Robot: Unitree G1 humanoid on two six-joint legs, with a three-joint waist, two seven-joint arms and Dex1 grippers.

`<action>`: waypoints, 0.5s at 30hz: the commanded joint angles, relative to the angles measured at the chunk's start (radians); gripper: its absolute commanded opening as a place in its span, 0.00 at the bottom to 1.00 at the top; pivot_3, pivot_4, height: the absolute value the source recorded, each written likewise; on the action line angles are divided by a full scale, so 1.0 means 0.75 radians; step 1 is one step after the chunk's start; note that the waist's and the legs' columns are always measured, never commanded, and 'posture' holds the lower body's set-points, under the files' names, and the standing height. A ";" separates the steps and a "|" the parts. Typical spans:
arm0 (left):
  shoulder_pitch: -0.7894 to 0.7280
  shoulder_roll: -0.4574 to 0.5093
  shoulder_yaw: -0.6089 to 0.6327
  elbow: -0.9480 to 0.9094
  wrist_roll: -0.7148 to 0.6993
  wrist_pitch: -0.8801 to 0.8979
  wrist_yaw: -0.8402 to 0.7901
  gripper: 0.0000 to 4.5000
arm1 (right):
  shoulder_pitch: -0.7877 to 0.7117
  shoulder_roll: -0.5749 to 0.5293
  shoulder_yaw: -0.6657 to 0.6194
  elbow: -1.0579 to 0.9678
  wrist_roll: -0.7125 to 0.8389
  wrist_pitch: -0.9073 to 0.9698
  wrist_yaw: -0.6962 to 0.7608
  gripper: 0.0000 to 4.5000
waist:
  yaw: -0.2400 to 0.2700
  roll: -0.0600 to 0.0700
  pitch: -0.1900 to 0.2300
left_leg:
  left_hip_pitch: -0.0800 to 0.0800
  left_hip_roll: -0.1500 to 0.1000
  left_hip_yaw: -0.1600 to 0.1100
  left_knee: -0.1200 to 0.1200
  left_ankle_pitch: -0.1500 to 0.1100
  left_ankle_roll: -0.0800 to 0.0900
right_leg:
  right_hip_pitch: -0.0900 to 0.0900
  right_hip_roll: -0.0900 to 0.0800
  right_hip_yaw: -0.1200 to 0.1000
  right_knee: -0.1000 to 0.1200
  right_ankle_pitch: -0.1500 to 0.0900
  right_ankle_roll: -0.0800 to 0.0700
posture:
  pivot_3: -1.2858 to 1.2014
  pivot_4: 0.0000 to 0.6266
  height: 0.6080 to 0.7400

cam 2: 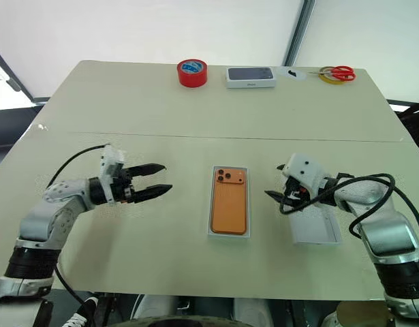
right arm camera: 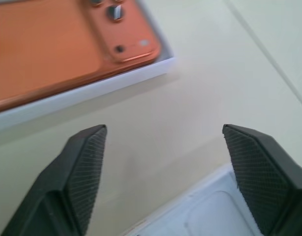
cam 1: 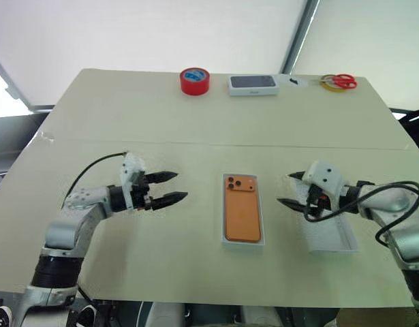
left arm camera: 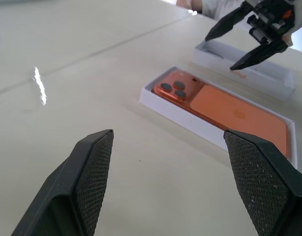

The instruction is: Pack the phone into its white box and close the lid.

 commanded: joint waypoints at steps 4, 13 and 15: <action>0.032 0.031 0.070 0.032 0.012 -0.294 -0.125 0.87 | 0.064 0.038 -0.105 -0.377 0.111 0.830 -0.202 0.87 | 0.001 0.001 0.000 | 0.000 0.000 0.000 -0.001 -0.004 0.006 | -0.001 -0.001 0.000 -0.001 0.000 0.000 | 0.52 0.24 0.92; 0.080 0.109 0.066 0.064 -0.078 -0.315 -0.306 0.87 | -0.025 0.048 -0.121 -0.446 0.284 1.195 -0.330 0.87 | -0.029 0.003 0.000 | -0.001 -0.001 0.001 -0.008 -0.005 0.008 | -0.003 -0.001 0.000 -0.004 0.000 -0.001 | 0.52 0.24 0.92; 0.140 0.140 0.063 -0.001 -0.106 -0.293 -0.350 0.87 | -0.061 0.051 -0.123 -0.392 0.380 1.195 -0.383 0.87 | -0.039 0.004 0.000 | -0.001 -0.001 0.001 -0.010 -0.005 0.008 | -0.004 -0.001 0.000 -0.005 0.000 -0.001 | 0.52 0.24 0.92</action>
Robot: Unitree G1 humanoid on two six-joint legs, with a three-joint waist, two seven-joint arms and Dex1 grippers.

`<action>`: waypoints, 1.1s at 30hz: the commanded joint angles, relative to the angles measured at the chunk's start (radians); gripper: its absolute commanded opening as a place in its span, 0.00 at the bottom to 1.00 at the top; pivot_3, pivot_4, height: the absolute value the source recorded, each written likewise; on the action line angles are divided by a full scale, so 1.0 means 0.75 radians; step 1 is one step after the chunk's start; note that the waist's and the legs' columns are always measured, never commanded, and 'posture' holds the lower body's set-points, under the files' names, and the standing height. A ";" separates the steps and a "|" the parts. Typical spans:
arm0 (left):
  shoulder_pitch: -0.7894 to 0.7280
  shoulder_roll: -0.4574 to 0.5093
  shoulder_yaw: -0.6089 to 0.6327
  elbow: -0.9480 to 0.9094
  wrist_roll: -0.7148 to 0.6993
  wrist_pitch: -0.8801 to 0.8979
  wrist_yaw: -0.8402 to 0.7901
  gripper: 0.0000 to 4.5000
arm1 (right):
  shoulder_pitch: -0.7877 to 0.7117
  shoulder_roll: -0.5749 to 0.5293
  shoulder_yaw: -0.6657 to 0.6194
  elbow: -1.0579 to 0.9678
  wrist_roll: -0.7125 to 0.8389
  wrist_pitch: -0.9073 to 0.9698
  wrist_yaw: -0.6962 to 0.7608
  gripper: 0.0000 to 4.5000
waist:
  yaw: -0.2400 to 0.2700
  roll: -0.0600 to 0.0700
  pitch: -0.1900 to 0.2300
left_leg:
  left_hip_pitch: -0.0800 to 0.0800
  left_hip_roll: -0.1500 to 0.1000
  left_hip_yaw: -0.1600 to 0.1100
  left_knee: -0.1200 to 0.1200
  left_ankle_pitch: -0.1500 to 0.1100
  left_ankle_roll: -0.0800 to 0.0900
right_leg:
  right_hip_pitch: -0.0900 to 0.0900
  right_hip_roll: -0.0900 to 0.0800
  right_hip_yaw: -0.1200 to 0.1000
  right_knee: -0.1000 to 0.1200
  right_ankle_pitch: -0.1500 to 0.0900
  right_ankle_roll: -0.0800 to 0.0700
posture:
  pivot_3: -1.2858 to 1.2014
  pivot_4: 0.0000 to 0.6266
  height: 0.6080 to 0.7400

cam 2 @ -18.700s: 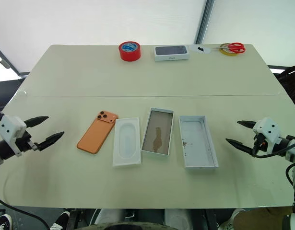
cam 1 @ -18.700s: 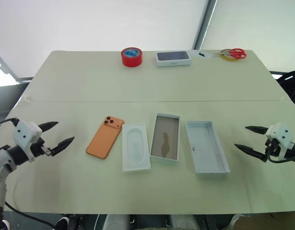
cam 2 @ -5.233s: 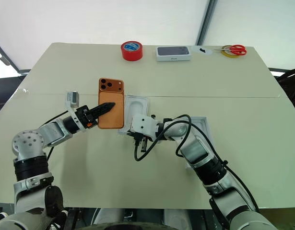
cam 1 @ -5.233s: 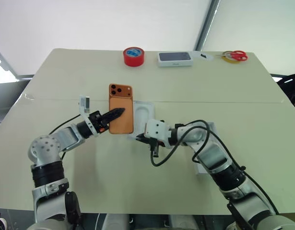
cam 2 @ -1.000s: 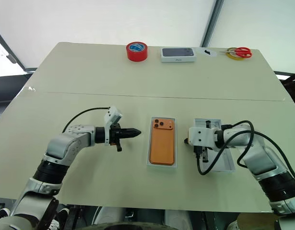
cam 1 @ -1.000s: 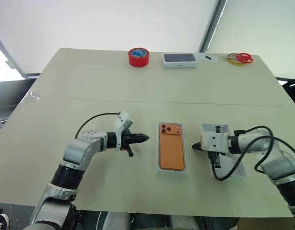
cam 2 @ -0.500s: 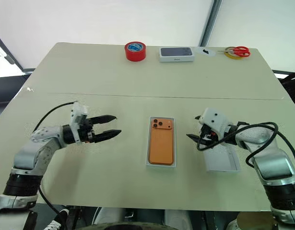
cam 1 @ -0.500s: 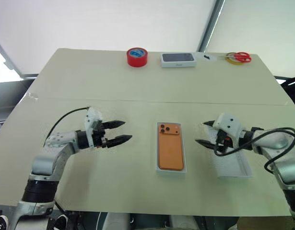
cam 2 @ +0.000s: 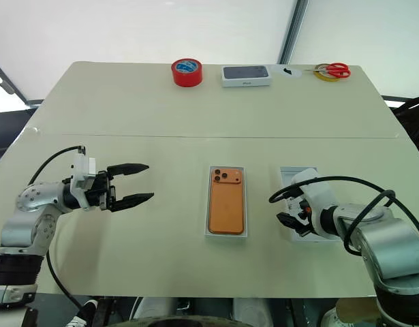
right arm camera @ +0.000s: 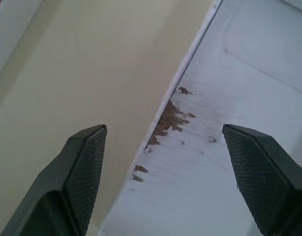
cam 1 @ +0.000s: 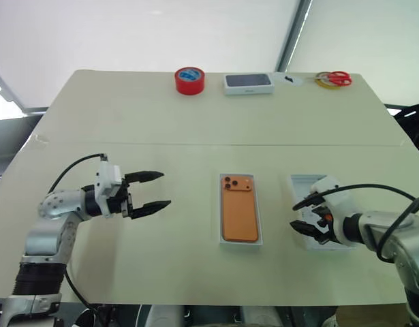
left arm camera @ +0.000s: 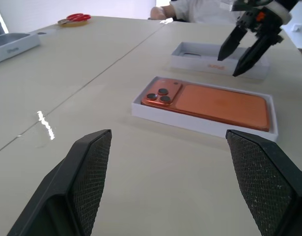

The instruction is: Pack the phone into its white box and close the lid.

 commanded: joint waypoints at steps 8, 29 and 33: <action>0.128 0.085 0.022 -0.235 -0.129 0.095 -0.077 0.87 | -0.165 -0.055 -0.028 0.254 0.527 0.009 -0.380 0.87 | -0.001 0.001 0.000 | 0.000 0.000 0.001 -0.004 0.002 -0.003 | -0.002 0.000 0.001 0.000 0.000 0.000 | 0.52 0.24 0.92; 0.157 0.062 -0.003 -0.300 -0.112 0.075 -0.002 0.87 | -0.349 -0.081 0.080 0.556 1.407 0.009 -1.382 0.03 | 0.000 -0.001 -0.001 | 0.000 0.000 0.002 -0.003 0.002 -0.002 | 0.000 0.001 0.000 0.000 0.000 0.001 | 0.52 0.24 0.92; 0.143 0.068 -0.008 -0.277 -0.098 0.077 0.011 0.87 | -0.354 -0.091 0.095 0.561 1.496 0.007 -1.512 0.03 | 0.001 -0.001 -0.001 | 0.000 0.000 0.002 -0.003 0.002 -0.001 | 0.000 0.001 0.000 0.000 0.000 0.001 | 0.52 0.24 0.92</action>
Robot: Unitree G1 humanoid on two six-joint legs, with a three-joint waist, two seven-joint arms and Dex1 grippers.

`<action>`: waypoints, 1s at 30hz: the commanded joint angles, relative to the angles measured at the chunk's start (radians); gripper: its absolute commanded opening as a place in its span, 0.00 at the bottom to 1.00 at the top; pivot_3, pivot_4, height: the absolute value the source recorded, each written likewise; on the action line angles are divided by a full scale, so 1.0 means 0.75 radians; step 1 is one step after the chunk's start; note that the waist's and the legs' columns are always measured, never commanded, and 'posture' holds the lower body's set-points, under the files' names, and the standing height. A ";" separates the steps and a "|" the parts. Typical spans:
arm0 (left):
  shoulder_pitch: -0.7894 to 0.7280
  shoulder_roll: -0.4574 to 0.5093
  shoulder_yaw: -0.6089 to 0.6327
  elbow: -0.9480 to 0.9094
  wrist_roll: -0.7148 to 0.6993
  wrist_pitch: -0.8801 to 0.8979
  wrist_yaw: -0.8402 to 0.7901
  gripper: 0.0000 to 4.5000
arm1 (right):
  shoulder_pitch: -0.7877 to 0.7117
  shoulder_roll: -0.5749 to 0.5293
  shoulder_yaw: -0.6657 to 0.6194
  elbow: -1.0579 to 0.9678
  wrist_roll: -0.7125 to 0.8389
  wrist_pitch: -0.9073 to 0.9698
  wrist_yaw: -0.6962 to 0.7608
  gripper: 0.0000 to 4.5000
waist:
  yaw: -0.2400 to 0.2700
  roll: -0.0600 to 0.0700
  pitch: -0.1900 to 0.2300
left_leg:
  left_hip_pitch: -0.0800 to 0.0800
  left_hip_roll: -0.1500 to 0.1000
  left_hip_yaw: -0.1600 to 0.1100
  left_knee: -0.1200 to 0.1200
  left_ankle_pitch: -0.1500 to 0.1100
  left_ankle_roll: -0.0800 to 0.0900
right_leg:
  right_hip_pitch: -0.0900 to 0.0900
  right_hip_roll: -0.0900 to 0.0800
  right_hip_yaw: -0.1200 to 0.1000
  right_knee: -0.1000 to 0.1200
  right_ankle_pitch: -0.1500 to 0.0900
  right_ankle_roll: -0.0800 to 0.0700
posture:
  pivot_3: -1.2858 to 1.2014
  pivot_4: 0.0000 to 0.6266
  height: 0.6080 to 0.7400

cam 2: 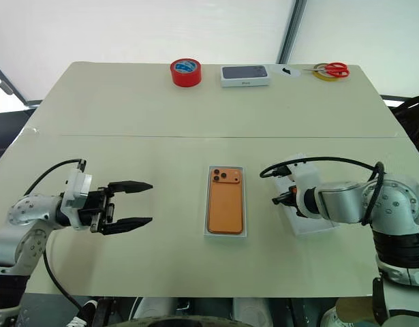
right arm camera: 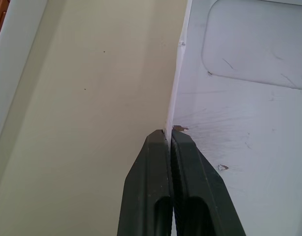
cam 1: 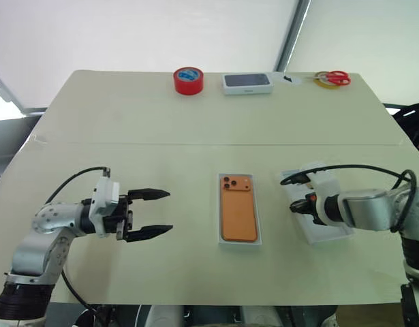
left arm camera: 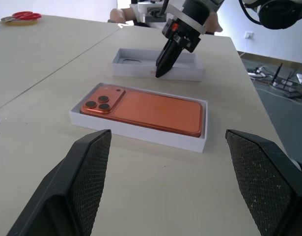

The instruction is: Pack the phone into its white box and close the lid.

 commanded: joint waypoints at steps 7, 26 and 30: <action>-0.040 -0.020 -0.002 0.036 -0.017 0.063 0.071 0.69 | -0.128 0.128 -0.045 0.005 0.121 -0.336 -0.170 0.00 | -0.005 0.001 0.000 | 0.000 0.000 0.001 0.000 0.000 0.000 | -0.001 0.002 0.000 0.000 0.000 0.000 | 0.52 0.24 0.92; -0.047 -0.223 0.034 -0.063 -0.076 0.160 0.396 0.01 | -0.085 0.834 -0.016 -0.013 0.263 -0.913 0.435 0.00 | 0.000 0.001 0.001 | -0.002 0.003 0.001 0.001 0.000 0.000 | -0.004 0.005 0.001 0.005 0.000 0.001 | 0.52 0.24 0.92; -0.063 -0.207 0.066 -0.061 -0.112 0.178 0.399 0.01 | 0.028 0.804 0.110 0.024 0.508 -0.822 0.426 0.00 | -0.002 0.001 0.001 | -0.002 0.002 0.001 0.001 0.000 0.000 | -0.004 0.004 0.001 0.005 0.000 0.001 | 0.52 0.24 0.92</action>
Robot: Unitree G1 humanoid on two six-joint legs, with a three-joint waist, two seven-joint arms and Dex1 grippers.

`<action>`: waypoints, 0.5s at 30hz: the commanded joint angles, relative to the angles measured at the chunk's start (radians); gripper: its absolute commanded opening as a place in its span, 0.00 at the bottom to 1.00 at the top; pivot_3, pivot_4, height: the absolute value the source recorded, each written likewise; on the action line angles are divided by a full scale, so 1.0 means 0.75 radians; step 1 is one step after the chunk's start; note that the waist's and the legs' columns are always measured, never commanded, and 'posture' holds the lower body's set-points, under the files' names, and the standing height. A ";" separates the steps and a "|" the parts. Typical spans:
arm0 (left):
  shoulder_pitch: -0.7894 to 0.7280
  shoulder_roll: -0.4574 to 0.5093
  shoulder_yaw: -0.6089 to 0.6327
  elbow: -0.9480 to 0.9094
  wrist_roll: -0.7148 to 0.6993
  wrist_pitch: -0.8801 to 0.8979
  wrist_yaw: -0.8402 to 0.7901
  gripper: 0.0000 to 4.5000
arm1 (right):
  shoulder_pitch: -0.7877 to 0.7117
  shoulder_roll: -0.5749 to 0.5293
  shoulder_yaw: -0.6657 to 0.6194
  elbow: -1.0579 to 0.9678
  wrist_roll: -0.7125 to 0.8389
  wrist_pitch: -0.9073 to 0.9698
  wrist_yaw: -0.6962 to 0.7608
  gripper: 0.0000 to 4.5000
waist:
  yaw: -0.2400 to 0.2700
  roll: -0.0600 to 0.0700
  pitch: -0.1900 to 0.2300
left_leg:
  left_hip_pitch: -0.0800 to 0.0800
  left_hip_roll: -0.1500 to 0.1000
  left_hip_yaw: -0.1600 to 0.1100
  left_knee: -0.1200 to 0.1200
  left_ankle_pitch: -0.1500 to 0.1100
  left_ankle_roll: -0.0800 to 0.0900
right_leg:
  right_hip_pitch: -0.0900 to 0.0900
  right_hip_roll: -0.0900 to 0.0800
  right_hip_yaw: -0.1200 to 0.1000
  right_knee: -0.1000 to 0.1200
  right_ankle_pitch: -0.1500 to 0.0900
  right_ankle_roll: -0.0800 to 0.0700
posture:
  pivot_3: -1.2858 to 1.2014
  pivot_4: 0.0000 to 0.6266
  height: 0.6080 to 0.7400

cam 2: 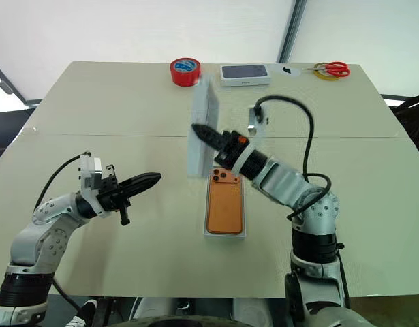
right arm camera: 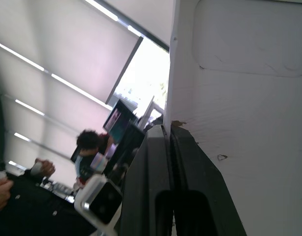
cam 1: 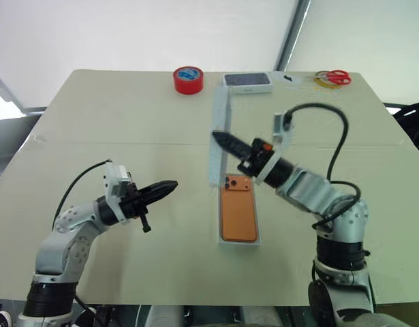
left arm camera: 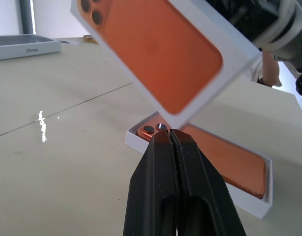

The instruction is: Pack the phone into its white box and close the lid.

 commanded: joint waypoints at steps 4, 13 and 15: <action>-0.046 0.019 0.113 -0.020 -0.080 0.007 0.031 0.01 | 0.063 -0.078 0.141 0.062 0.358 0.101 0.052 0.00 | -0.002 0.000 0.000 | 0.000 0.000 0.000 0.000 0.000 0.000 | 0.000 0.000 0.000 0.000 0.000 0.000 | 0.52 0.24 0.92; 0.054 0.033 0.061 -0.105 -0.067 0.045 0.013 0.01 | 0.059 -0.159 0.280 0.259 0.235 0.189 0.108 0.00 | -0.001 0.000 0.000 | 0.000 0.000 0.000 0.000 0.000 0.000 | -0.001 0.000 0.000 0.000 0.000 0.000 | 0.52 0.24 0.92; 0.077 0.033 0.046 -0.119 -0.067 0.052 0.010 0.01 | 0.067 -0.156 0.280 0.275 0.171 0.184 0.137 0.00 | 0.000 0.000 0.000 | 0.000 0.000 0.000 0.000 0.000 0.000 | -0.001 -0.001 0.000 0.000 0.000 0.000 | 0.52 0.24 0.92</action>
